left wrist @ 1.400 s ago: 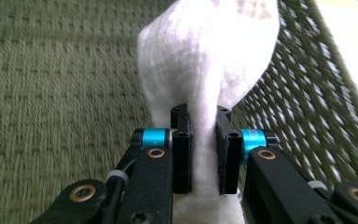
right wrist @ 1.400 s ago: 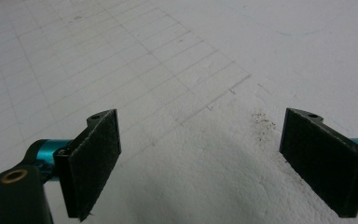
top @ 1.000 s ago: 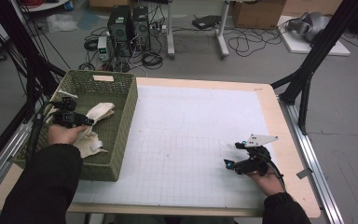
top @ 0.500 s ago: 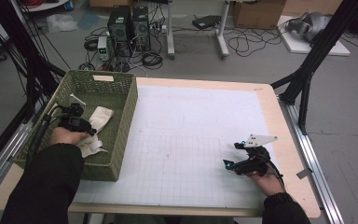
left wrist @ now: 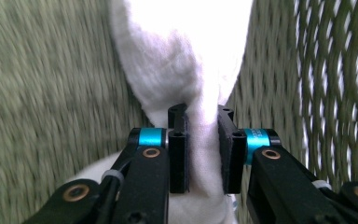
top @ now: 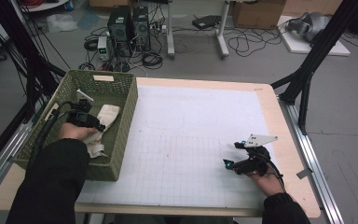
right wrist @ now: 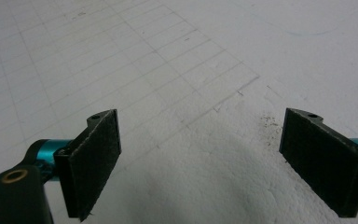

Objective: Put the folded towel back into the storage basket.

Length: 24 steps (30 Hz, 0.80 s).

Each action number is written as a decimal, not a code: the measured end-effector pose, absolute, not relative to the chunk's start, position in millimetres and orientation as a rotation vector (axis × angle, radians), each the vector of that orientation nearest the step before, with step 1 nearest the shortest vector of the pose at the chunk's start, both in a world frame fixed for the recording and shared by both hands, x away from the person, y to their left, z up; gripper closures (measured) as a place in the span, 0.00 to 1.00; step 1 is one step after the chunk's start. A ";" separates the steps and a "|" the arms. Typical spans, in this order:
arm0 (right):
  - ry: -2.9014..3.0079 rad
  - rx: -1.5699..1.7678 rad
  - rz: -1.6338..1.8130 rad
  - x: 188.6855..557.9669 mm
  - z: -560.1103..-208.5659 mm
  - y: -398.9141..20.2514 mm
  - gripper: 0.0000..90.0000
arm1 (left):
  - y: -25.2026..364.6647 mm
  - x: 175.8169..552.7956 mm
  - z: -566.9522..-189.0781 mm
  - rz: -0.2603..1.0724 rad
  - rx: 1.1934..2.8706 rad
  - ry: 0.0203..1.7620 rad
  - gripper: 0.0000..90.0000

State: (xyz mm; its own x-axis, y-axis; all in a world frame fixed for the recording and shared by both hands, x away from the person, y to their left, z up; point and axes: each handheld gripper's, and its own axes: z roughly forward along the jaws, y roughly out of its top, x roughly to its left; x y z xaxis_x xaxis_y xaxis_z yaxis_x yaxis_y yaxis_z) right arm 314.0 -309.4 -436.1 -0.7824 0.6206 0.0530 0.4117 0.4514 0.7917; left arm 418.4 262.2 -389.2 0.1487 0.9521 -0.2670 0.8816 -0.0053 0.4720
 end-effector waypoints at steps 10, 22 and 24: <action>2.471 0.880 1.233 314.1 -436.9 -307.2 0.13 | 260.9 419.7 -394.4 0.186 1.944 1.719 0.67; 2.476 0.876 1.228 314.7 -437.6 -307.1 0.13 | 265.4 408.0 -376.6 0.191 2.077 1.605 0.53; 2.476 0.879 1.228 314.8 -437.8 -307.3 0.13 | 268.4 404.5 -373.7 0.186 2.090 1.594 0.52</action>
State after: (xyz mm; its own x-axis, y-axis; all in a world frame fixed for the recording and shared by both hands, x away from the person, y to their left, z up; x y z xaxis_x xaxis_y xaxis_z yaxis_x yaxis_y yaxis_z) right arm 314.8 -307.3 -437.8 -0.7901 0.6111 0.0490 0.4089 0.4658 0.7847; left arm 404.5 268.4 -373.7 0.3046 0.9337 -0.1882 0.8651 -0.1885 0.4649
